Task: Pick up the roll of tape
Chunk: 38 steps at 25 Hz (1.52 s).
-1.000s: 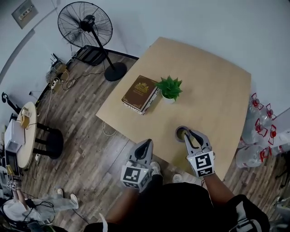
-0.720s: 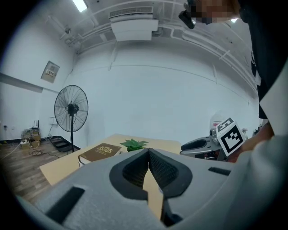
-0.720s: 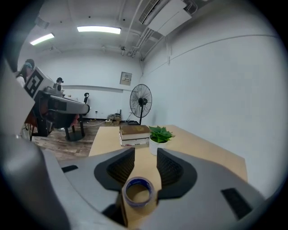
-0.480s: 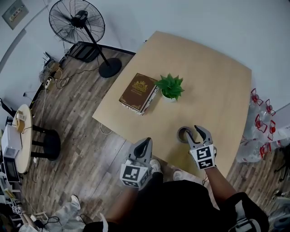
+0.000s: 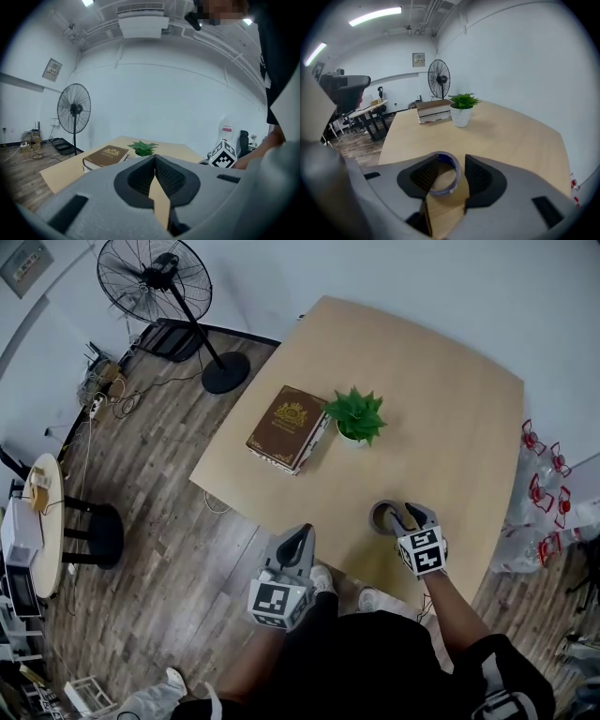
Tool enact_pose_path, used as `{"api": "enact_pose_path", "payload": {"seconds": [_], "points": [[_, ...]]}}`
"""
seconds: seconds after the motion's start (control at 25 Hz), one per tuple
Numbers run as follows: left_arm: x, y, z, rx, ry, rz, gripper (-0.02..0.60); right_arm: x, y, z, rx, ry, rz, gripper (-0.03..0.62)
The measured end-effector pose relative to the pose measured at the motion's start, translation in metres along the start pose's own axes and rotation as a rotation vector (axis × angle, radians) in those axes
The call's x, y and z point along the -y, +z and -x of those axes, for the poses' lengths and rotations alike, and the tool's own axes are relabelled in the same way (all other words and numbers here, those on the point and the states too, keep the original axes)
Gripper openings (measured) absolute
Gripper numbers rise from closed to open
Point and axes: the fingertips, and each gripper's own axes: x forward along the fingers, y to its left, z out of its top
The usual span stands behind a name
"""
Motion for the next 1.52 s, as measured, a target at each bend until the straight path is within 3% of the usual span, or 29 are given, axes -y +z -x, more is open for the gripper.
{"api": "enact_pose_path", "payload": {"seconds": [0.52,1.04,1.52], "points": [[-0.011,-0.008,0.002,-0.027,0.004,0.001,0.0,0.008,-0.037,-0.047,-0.148,-0.006,0.075,0.166],[-0.015,-0.008,0.004,-0.021,0.019,0.012,0.0,0.009,-0.032,-0.06,-0.169,-0.012,0.076,0.06],[-0.011,-0.009,0.01,-0.015,0.046,0.013,0.0,0.01,-0.025,-0.052,-0.142,-0.006,0.054,0.05]]}}
